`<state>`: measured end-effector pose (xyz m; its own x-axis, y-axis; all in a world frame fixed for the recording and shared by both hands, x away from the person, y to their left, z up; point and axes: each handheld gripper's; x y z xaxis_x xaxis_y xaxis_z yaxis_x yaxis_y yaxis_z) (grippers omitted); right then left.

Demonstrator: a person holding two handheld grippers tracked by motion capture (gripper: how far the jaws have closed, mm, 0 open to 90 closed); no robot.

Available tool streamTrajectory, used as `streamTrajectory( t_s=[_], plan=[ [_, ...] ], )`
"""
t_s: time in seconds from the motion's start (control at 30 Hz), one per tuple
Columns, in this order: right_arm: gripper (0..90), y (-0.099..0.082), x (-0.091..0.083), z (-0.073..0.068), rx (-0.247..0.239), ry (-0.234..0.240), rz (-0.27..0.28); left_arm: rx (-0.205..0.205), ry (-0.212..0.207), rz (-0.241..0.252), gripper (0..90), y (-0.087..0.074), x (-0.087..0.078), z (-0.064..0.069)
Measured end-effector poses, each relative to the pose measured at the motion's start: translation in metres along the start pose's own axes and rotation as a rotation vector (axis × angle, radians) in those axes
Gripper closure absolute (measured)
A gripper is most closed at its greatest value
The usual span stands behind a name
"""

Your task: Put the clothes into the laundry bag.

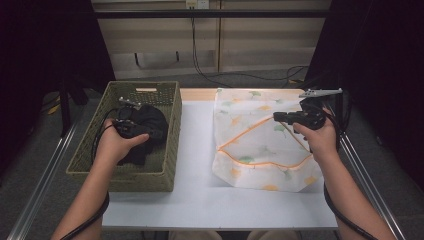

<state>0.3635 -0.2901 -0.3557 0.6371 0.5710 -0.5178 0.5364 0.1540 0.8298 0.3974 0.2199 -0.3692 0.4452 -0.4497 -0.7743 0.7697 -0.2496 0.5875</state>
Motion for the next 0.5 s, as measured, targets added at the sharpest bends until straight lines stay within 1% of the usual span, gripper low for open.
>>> streamTrajectory(
  t_s=[0.03, 0.07, 0.23, 0.27, 0.33, 0.37, 0.47, 0.5],
  plan=[
    [89.7, 0.000, 0.000, 0.000, -0.002, -0.001, -0.001, -0.006, 0.003, 0.003, 9.1, -0.001, 0.001, -0.001],
    [89.7, 0.000, 0.000, 0.000, -0.001, -0.003, -0.001, 0.002, 0.002, -0.005, 9.0, -0.001, 0.001, -0.003],
    [89.7, 0.000, 0.001, -0.001, -0.001, 0.000, -0.001, -0.007, 0.009, 0.011, 9.0, -0.003, 0.005, -0.009],
    [89.6, 0.000, 0.001, -0.001, 0.001, -0.001, 0.000, 0.002, 0.016, 0.003, 9.0, -0.003, 0.005, -0.012],
    [89.7, 0.000, 0.001, -0.001, 0.004, 0.001, 0.001, 0.001, 0.026, -0.005, 9.0, -0.004, 0.006, -0.015],
    [89.7, 0.000, 0.001, -0.001, 0.002, 0.001, 0.002, -0.004, 0.020, -0.001, 9.0, -0.005, 0.007, -0.017],
    [89.7, -0.001, 0.001, -0.001, -0.001, 0.004, 0.001, -0.001, 0.029, 0.001, 9.1, -0.005, 0.008, -0.022],
    [89.7, -0.001, 0.001, -0.001, 0.000, 0.003, 0.000, -0.002, 0.033, 0.012, 9.1, -0.006, 0.008, -0.024]
  ],
)
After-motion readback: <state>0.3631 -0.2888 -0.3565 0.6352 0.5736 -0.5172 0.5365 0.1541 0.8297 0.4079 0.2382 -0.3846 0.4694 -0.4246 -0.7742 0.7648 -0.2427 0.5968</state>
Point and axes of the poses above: each handheld gripper's, and its own axes: x roughly forward along the jaws, y roughly out of its top, z roughly to its right, and after that the axes turned 2 degrees about z, right-handed
